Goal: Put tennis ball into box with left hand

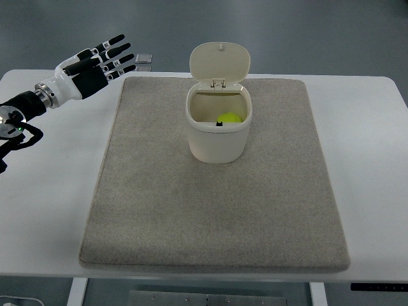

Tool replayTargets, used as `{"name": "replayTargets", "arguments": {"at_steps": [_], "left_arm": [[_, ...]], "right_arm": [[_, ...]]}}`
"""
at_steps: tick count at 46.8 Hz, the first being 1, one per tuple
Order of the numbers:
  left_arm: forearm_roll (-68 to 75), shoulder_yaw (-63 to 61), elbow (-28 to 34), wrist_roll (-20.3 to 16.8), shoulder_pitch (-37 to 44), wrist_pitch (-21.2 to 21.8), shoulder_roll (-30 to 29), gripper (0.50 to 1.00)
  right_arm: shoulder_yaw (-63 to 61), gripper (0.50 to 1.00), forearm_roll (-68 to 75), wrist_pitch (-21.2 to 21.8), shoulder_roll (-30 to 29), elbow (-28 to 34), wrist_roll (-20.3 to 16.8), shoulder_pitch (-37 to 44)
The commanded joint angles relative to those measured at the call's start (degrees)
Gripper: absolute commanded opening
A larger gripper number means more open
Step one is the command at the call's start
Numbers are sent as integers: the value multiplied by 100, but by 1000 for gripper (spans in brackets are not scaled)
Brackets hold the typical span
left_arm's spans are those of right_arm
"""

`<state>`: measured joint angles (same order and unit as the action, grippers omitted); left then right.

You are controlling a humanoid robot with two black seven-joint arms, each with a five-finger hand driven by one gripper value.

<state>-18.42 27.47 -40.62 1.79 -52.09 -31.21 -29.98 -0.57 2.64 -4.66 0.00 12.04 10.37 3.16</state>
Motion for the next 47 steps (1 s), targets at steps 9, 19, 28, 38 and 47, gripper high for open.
{"name": "replayTargets", "arguments": {"at_steps": [9, 19, 28, 38, 47], "left_arm": [[-733, 13, 19, 541, 67, 9, 1, 994], [-962, 136, -16, 743, 67, 18, -17, 996], [-988, 171, -16, 770, 128, 18, -26, 996], [-988, 171, -25, 770, 164, 9, -34, 996], [-988, 171, -34, 770, 164, 9, -26, 996]], "right_arm": [[4, 938, 0, 0, 0, 0, 0, 0], [-5, 938, 0, 0, 0, 0, 0, 0], [4, 940, 0, 0, 0, 0, 0, 0], [-14, 938, 18, 53, 0, 88, 0, 0], [-31, 938, 18, 53, 0, 88, 0, 0]]}}
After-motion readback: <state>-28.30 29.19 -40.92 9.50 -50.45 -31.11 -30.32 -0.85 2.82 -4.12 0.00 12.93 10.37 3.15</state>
